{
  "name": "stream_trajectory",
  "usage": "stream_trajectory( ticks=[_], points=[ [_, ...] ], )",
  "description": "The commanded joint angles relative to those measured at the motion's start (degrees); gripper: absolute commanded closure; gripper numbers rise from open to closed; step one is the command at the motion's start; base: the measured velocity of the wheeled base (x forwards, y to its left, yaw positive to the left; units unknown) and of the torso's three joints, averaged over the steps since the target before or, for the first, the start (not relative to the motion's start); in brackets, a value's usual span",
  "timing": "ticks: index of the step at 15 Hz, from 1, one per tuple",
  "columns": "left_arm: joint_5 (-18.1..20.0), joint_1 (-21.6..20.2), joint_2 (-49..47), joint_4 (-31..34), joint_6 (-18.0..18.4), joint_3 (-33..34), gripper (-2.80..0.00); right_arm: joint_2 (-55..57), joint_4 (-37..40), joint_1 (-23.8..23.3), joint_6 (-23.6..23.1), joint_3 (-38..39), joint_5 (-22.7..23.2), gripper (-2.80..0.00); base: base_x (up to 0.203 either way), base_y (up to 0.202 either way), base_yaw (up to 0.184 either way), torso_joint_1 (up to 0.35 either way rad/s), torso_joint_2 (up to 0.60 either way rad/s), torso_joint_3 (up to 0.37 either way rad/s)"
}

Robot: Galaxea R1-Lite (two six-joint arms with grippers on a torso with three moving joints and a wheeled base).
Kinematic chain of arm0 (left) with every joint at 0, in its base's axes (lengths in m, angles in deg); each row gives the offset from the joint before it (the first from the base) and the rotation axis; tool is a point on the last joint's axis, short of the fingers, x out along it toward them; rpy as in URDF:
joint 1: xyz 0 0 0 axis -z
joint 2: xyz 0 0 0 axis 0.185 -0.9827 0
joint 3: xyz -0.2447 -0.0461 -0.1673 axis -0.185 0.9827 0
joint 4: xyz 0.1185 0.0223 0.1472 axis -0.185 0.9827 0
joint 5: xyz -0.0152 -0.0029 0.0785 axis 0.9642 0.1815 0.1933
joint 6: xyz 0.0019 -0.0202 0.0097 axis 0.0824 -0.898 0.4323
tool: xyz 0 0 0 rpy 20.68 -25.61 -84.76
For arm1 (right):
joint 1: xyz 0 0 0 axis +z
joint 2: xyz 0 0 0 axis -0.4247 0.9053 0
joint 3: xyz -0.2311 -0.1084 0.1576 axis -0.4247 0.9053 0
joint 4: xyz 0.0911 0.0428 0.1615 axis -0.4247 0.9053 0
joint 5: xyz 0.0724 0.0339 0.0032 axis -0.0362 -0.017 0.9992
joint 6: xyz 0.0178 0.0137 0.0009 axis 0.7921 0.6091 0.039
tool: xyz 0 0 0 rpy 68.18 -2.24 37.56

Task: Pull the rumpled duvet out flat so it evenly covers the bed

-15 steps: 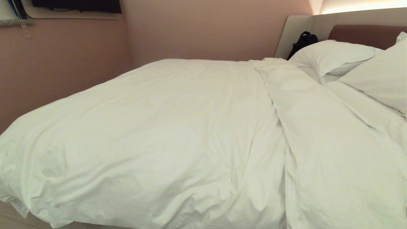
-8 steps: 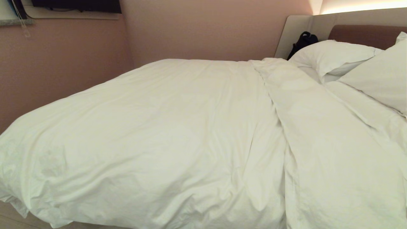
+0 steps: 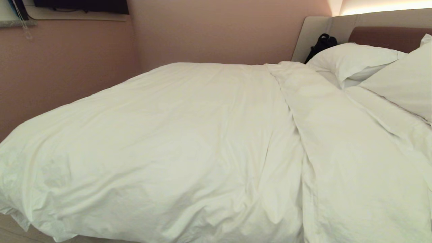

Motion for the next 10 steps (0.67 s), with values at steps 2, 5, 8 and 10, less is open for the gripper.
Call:
stream_trajectory(
  ticks=[2,5,8,10],
  points=[
    [0.02,-0.02,0.00,0.03,0.01,0.01,0.00,0.14,-3.46,-2.39,-0.50,2.42,-7.67,0.00,0.000,0.000,0.000,0.000,0.00,0.000],
    [0.02,-0.02,0.00,0.03,0.01,0.01,0.00,0.22,-6.55,-2.39,-2.70,2.18,-4.86,0.00,0.000,0.000,0.000,0.000,0.00,0.000],
    [0.02,-0.02,0.00,0.03,0.01,0.01,0.00,0.05,-11.75,0.87,-6.35,1.43,17.04,0.00,0.000,0.000,0.000,0.000,0.00,0.000],
    [0.02,-0.02,0.00,0.03,0.01,0.01,0.00,-0.04,-14.83,2.74,-14.17,0.06,34.63,0.00,0.000,0.000,0.000,0.000,0.00,0.000]
  ],
)
